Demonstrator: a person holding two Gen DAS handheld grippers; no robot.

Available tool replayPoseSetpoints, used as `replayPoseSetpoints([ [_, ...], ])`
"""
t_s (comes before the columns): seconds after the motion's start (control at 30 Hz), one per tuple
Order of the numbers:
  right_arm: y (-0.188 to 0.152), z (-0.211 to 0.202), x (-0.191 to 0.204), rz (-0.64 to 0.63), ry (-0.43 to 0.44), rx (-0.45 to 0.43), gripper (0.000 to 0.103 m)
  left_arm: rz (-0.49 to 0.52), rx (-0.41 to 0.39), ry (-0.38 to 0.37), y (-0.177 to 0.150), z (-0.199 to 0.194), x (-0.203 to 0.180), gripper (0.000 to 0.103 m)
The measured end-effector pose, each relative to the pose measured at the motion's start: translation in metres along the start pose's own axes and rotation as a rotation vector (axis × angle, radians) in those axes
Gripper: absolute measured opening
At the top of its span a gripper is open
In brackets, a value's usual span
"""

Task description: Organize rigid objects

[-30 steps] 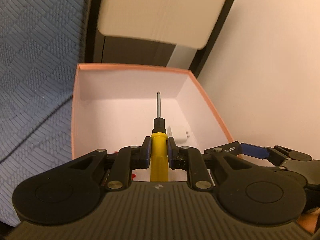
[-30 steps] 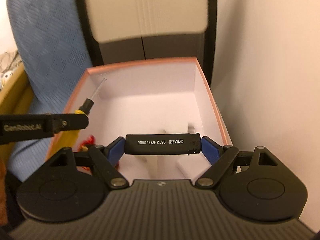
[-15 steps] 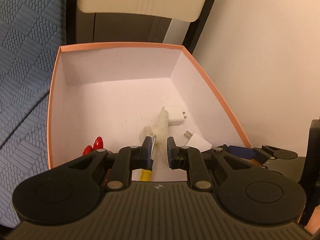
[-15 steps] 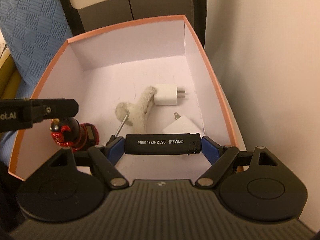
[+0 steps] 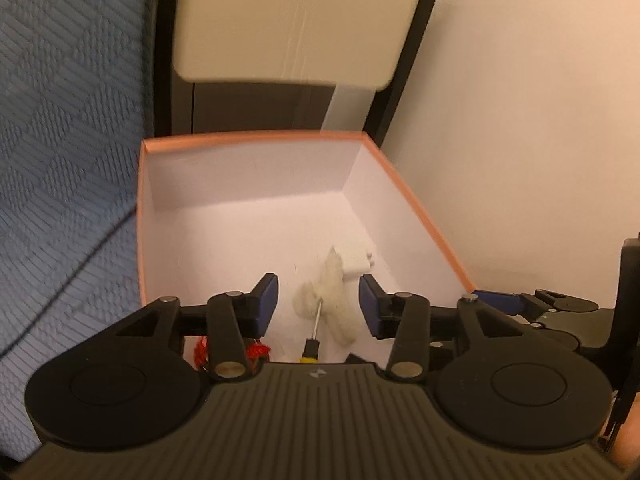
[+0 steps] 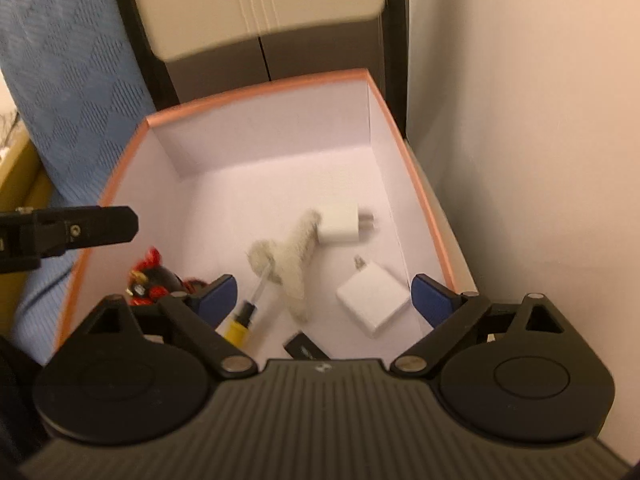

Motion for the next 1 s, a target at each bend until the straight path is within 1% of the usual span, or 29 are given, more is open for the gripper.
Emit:
replayPoseSetpoints([
  [0.1,0.012,-0.022,0.007,-0.004,0.0,-0.047,0.096,-0.006,-0.049,-0.012,0.009,-0.024,0.003,0.055],
  [0.23,0.027,-0.057,0.019,-0.005,0.021,-0.124,0.096,0.014,-0.114,-0.024,0.017,-0.058,0.006,0.057],
  [0.47,0.038,-0.11,0.042,-0.007,0.029,-0.219,0.096,0.007,-0.221,-0.053,0.026,-0.116,0.017,0.059],
  [0.57,0.038,-0.128,0.054,-0.004,0.033,-0.247,0.096,0.0,-0.253,-0.072,0.026,-0.135,0.022,0.066],
  [0.67,0.035,-0.142,0.067,-0.003,0.031,-0.264,0.096,0.004,-0.268,-0.082,0.023,-0.15,0.025,0.067],
  [0.83,0.025,-0.156,0.086,-0.006,0.022,-0.275,0.096,0.019,-0.284,-0.103,0.012,-0.166,0.029,0.072],
  [0.9,0.019,-0.159,0.091,-0.004,0.014,-0.275,0.096,0.033,-0.295,-0.097,0.007,-0.172,0.031,0.08],
  [1.0,0.011,-0.164,0.099,-0.003,0.005,-0.281,0.096,0.049,-0.304,-0.097,-0.001,-0.179,0.034,0.088],
])
Point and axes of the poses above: each gripper's, at about its wrist camera, not at the fingertips, and z roughly the way its jaws point, x to its left, y to its top, the point moved 2 cm from there along z, roughly the way its jaws point, and after that the axes turned 7 degrees about -z, right-handed, at the moved point
